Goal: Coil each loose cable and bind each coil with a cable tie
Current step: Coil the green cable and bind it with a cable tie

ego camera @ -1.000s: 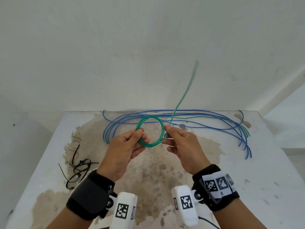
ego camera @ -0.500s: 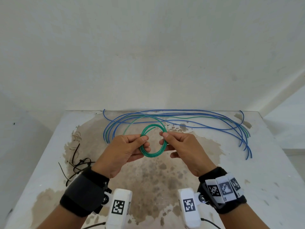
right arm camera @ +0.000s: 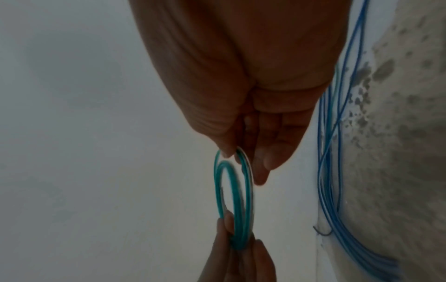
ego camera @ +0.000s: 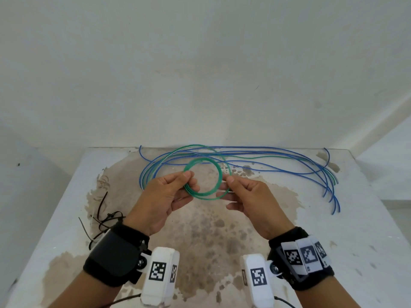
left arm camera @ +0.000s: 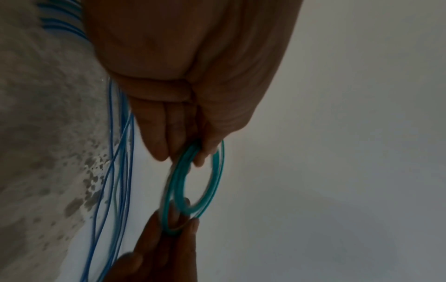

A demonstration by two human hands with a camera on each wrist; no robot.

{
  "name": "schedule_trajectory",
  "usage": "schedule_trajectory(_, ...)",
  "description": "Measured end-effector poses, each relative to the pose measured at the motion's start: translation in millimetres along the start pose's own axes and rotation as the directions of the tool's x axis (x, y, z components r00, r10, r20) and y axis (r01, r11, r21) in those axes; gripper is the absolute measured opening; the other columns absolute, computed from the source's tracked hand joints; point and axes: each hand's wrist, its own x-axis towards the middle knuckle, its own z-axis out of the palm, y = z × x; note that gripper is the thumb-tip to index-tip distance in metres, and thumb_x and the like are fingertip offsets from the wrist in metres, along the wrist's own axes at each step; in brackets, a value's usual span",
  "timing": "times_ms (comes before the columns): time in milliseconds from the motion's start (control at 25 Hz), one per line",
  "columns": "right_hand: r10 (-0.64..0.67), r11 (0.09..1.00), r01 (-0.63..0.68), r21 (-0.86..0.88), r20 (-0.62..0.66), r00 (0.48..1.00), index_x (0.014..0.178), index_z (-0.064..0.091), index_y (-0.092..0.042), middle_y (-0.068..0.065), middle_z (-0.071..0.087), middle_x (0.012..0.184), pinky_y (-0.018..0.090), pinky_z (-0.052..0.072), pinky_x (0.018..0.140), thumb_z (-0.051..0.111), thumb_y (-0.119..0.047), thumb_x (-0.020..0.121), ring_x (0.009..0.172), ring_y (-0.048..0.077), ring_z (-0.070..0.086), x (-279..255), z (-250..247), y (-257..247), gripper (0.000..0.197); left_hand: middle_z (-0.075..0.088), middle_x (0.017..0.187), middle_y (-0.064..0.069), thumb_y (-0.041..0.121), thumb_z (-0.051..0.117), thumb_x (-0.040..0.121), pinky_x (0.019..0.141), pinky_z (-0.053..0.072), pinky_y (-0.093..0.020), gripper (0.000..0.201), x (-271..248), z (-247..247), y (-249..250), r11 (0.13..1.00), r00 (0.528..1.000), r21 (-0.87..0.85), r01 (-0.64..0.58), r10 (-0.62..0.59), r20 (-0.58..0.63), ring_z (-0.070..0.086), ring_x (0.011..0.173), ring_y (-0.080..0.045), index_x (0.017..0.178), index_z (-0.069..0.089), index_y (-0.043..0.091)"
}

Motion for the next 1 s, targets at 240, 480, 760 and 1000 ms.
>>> schedule_trajectory(240,0.053,0.946,-0.065,0.319,0.045,0.998,0.097,0.068,-0.010,0.002,0.074,0.083,0.020,0.058,0.064,0.055,-0.020,0.100,0.078,0.013,0.075,-1.0,6.5,2.4,0.016,0.074,0.079,0.008,0.021,0.056,0.100,0.077,0.056,-0.022,0.017,10.4,1.9,12.7,0.950,0.985,-0.296,-0.099,0.050,-0.168,0.073,0.080,-0.004,0.089,0.068,0.020)
schedule_trajectory(480,-0.031,0.983,0.034,0.180,-0.018,0.999,0.105,0.073,-0.009,0.000,0.071,0.079,0.021,0.056,0.062,0.061,-0.026,0.096,0.073,0.012,0.070,-2.9,0.4,-1.7,0.023,0.076,0.087,0.005,0.022,0.060,0.097,0.081,0.058,-0.022,0.013,6.3,-3.5,13.7,0.986,0.989,-0.120,-0.117,0.105,-0.101,0.073,0.085,-0.007,0.095,0.072,0.019)
schedule_trajectory(760,-0.121,0.990,0.116,-0.077,-0.065,0.991,0.105,0.079,-0.027,-0.004,0.066,0.088,0.025,0.052,0.061,0.064,-0.032,0.098,0.074,0.012,0.070,4.9,-5.6,-21.7,0.018,0.077,0.095,-0.006,0.034,0.070,0.076,0.075,0.059,-0.023,0.034,-9.6,-2.2,5.4,0.975,0.995,0.211,-0.075,0.060,0.078,0.071,0.088,-0.018,0.101,0.077,0.012)
schedule_trajectory(1000,-0.093,0.982,0.100,-0.161,0.053,0.994,0.113,0.076,-0.023,0.000,0.077,0.106,0.025,0.055,0.064,0.058,-0.028,0.102,0.088,0.015,0.076,3.1,-6.4,-25.8,0.021,0.078,0.092,-0.002,0.026,0.066,0.092,0.078,0.058,-0.023,0.019,-14.3,-2.0,10.1,0.944,0.990,0.329,-0.041,-0.006,0.140,0.074,0.085,-0.010,0.105,0.076,0.016)
